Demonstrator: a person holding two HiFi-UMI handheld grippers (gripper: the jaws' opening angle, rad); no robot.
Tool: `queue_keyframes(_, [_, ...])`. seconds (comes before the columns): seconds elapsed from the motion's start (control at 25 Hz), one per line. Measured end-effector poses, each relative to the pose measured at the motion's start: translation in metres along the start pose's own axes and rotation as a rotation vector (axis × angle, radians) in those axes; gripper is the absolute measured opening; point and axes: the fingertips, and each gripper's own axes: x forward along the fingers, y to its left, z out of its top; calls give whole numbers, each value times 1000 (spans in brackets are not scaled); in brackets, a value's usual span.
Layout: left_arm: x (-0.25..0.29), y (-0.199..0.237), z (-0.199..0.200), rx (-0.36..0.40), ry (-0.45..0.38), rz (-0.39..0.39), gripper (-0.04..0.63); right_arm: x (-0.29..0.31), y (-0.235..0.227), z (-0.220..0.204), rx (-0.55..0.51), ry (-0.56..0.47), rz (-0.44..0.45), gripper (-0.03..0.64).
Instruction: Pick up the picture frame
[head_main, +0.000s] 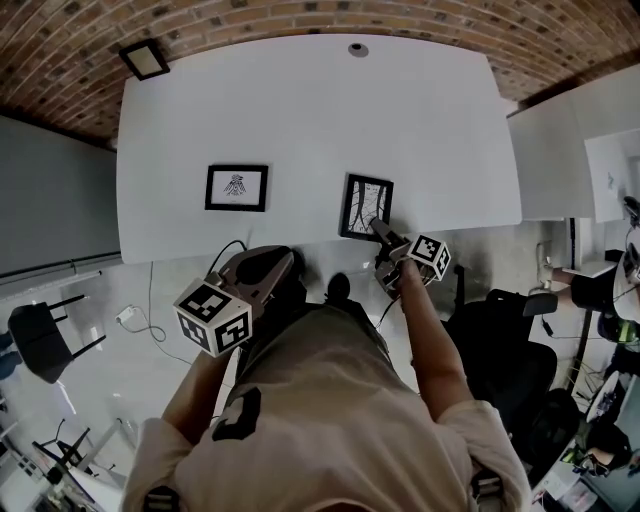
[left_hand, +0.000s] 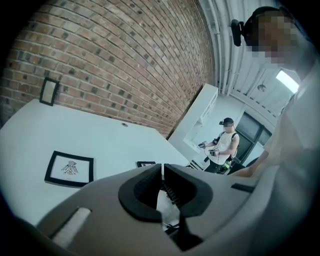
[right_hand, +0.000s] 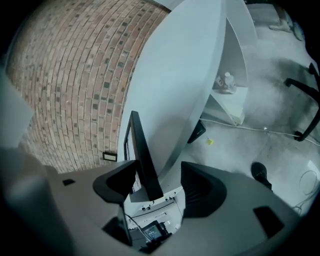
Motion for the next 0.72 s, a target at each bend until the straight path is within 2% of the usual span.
queue_keyframes(0.52, [-6, 4, 15, 12, -51, 64, 17, -11, -5, -12, -23, 53, 37, 255])
queue_keyframes(0.6, [-8, 3, 15, 14, -58, 72, 17, -13, -2, -14, -17, 55, 63, 220])
queue_keyframes(0.72, [-14, 2, 13, 15, -59, 86, 17, -13, 5, -18, -24, 61, 102, 120])
